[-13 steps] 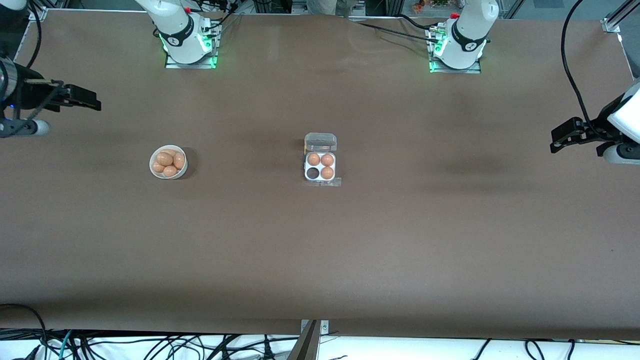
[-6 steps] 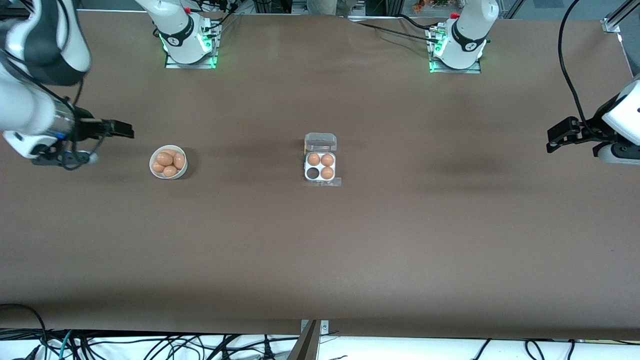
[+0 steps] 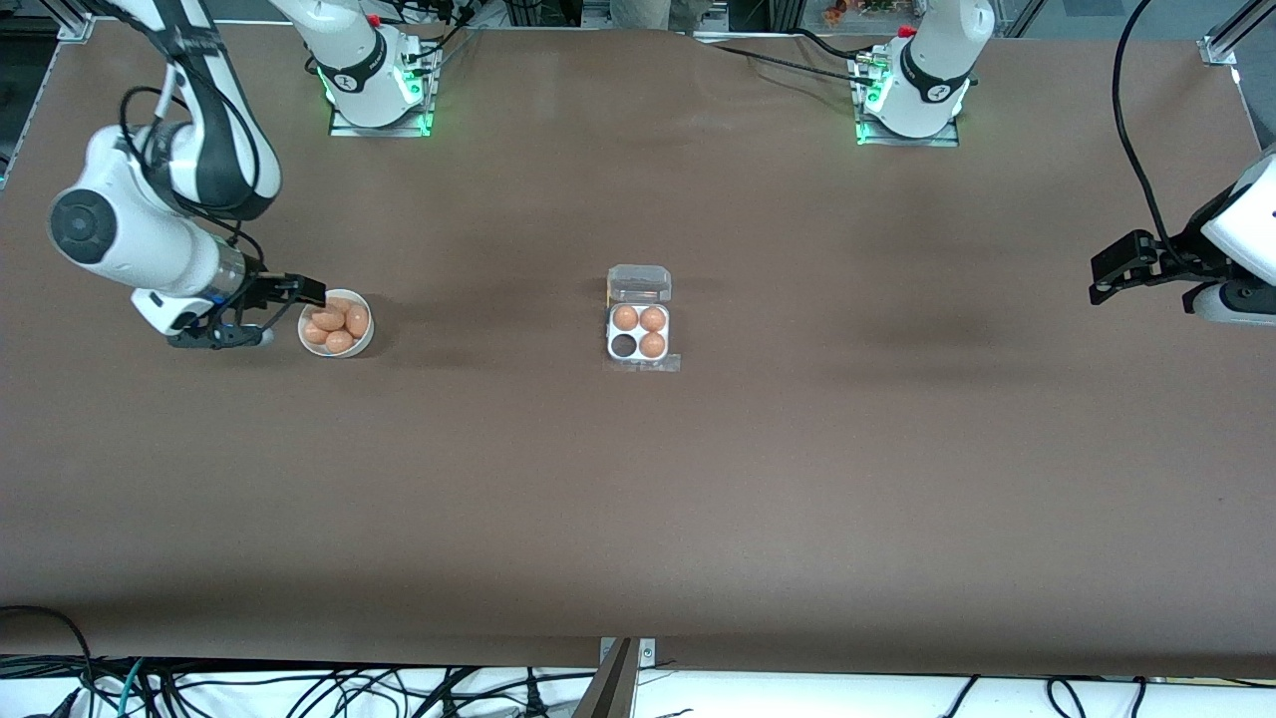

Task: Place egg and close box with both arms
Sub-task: 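Move the right gripper over the white bowl of brown eggs, then lower the right gripper and close it around one brown egg, then lift the egg with the right gripper and carry it to the carton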

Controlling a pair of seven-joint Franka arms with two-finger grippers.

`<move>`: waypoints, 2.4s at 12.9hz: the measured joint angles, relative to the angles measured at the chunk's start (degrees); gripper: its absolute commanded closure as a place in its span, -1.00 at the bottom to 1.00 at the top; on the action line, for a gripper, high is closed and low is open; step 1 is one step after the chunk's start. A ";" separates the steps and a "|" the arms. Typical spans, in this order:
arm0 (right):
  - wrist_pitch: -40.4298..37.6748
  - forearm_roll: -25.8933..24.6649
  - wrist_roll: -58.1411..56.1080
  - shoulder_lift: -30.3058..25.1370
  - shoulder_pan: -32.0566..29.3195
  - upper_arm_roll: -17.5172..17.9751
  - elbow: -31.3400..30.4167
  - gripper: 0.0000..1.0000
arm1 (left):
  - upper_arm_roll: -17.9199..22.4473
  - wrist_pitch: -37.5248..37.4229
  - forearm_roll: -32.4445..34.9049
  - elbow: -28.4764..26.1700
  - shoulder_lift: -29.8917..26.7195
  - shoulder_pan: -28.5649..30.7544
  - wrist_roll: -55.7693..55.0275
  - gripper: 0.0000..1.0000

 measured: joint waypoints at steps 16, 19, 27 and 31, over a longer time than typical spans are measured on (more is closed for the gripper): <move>7.47 -0.81 0.25 6.45 0.58 0.16 -1.03 1.00 | 0.05 -0.03 0.00 0.04 2.88 0.19 -0.07 -1.00; 7.48 -1.08 1.44 6.38 0.93 0.18 -1.03 1.00 | 0.04 -0.03 0.00 0.07 2.88 0.17 -0.07 -1.00; -15.16 -1.27 3.30 0.55 1.36 0.25 11.54 1.00 | 0.00 -0.03 0.00 0.28 2.88 0.16 -0.07 -1.00; -36.25 -1.30 3.70 -2.55 1.31 -0.07 29.46 1.00 | -0.03 -0.03 0.00 0.32 2.88 0.14 -0.07 -1.00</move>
